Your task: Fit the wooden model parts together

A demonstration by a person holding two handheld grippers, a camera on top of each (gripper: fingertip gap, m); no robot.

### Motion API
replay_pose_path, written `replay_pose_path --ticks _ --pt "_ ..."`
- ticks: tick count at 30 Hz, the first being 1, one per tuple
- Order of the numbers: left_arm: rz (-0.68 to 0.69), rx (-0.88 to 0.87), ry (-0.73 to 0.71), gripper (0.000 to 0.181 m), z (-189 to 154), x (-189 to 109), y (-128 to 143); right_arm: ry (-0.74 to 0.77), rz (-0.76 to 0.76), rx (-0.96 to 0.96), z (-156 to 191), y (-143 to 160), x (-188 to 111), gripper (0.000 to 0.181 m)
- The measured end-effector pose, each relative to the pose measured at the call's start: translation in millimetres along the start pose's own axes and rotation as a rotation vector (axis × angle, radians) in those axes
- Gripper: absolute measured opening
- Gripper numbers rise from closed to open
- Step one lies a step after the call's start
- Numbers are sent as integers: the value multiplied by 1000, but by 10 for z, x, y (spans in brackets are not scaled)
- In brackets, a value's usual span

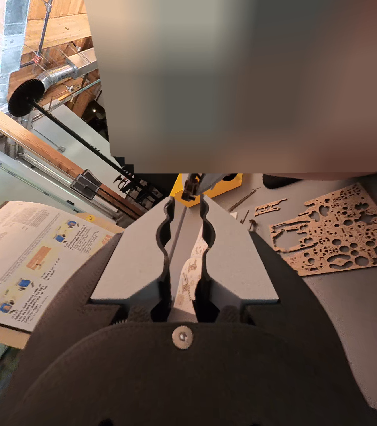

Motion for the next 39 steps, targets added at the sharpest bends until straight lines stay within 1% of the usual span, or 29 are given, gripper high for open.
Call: replay_pose_path --ticks 3,5,12,26,31,32,34,36,39 --pt "21 53 -19 13 -22 10 15 -1 13 -27 20 -14 7 4" --pt "22 68 -10 12 -41 13 15 -4 20 -44 27 -16 5 3" --pt "30 58 18 9 -51 -7 26 -11 38 -70 43 -12 8 3" --pt "34 66 -28 6 -25 20 39 11 56 -64 16 6 7 4" --pt "43 61 -25 6 -19 21 57 3 67 -41 10 22 17 3" --pt "43 58 -25 7 -16 20 63 1 72 -24 3 25 20 3" --pt "48 35 15 22 -34 18 87 -4 91 15 -20 39 20 4" --pt "57 13 56 31 -46 9 110 -21 108 36 -34 44 4 3" --pt "32 34 64 32 -58 -8 116 -90 158 66 -12 45 -10 3"
Point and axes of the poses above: each gripper's, where its closed fingertips meet, x out along the fingers, y out of its underside, z = x × y across the jaws, the point moved 8 cm from there along -x, back along the fingers, and after that the axes turned 4 degrees about y, right-handed, at the moved point
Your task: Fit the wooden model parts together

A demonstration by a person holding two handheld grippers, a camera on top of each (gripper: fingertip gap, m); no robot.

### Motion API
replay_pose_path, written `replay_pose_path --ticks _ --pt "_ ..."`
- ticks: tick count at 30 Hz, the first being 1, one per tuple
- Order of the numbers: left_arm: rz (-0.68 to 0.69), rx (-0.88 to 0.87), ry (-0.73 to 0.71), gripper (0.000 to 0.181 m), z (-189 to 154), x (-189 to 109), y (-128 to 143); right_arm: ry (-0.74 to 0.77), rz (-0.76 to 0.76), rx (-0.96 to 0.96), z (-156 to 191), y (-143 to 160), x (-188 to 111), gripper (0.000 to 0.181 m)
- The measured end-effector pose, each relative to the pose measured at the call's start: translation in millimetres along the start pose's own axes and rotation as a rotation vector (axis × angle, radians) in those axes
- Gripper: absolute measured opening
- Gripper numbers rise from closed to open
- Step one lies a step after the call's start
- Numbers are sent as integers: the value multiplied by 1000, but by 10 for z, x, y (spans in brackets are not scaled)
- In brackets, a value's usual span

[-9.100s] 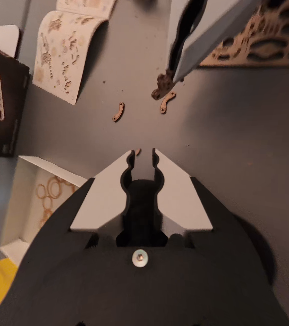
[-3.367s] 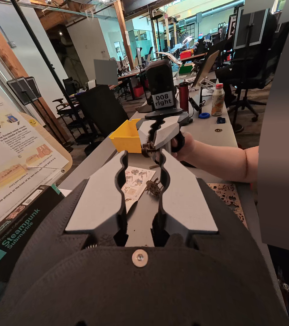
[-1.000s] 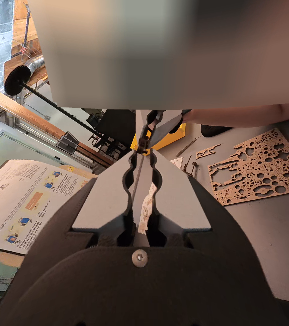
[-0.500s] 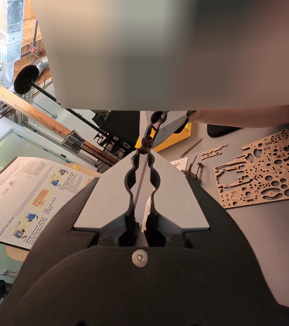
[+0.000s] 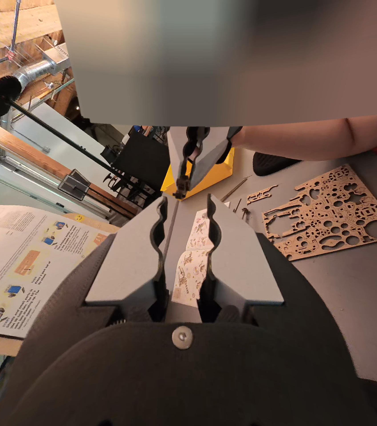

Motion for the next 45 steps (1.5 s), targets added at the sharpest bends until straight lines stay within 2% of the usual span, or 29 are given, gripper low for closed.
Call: replay_pose_path --ticks 6,9,19,25,31,41,45 --pt "18 37 29 31 -55 48 21 -55 87 -69 98 -38 8 3" --pt "22 47 51 22 -80 64 29 -83 124 -67 135 -61 12 3" --pt "33 73 69 9 -98 110 68 -101 140 -74 145 -64 0 4" --pt "30 55 81 15 -94 115 79 -92 141 -67 128 -48 -4 3" --pt "21 57 67 9 -78 119 81 -88 130 -43 108 -43 -8 3" --pt "24 55 64 9 -70 125 99 -89 129 -39 104 -23 -1 3" --pt "30 30 73 24 -69 134 98 -90 128 -30 97 -16 -2 3"
Point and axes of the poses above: each gripper's, where its closed fingertips meet, x out along the fingers, y out of its underside, z = x × y across the jaws, the point moved 8 cm from there along -x, back along the fingers, and after that the axes turned 4 degrees about y, right-handed, at the moved point
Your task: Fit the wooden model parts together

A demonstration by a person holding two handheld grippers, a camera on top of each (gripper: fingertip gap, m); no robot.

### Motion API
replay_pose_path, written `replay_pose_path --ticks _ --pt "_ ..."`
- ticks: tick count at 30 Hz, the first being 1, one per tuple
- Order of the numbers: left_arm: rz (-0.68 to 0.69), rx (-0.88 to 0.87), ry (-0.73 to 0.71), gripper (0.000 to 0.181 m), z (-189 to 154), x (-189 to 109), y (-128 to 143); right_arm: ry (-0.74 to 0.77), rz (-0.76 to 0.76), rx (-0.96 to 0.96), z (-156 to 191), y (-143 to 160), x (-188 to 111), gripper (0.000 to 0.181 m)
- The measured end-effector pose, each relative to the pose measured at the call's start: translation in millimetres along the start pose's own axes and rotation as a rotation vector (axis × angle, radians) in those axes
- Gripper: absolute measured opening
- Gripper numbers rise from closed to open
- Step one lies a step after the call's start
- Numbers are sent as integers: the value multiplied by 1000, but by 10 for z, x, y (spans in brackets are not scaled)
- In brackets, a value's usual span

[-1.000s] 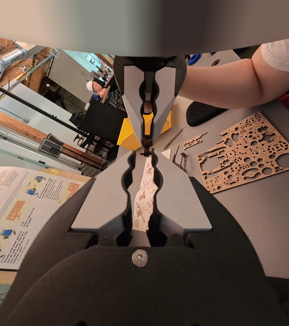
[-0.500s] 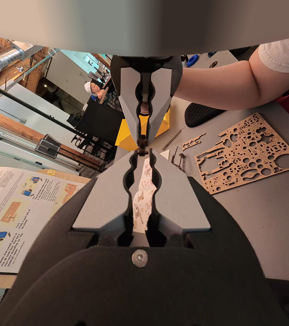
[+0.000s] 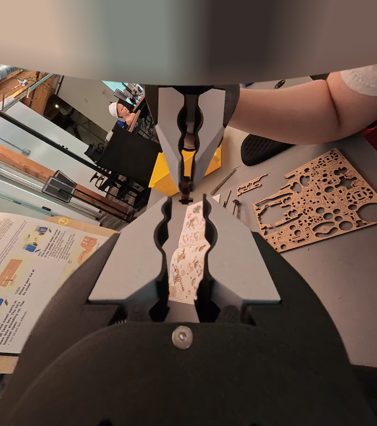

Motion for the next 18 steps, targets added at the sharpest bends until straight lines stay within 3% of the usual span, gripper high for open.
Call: replay_pose_path --ticks 11,16,18 --pt "3 5 -23 22 26 -24 4 2 -1 5 -9 14 -2 3" --pt "-66 -245 5 24 176 -182 -40 23 1 -14 -24 25 -20 3" --pt "-94 -258 13 24 191 -237 -38 30 12 12 -50 43 -29 3"
Point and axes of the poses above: each gripper's, where its closed fingertips meet, x out along the fingers, y out of its underside, z = x × y across the jaws, the point moved 8 cm from there along -x, back along the fingers, and after that the axes turned 4 degrees about y, right-handed, at the moved point
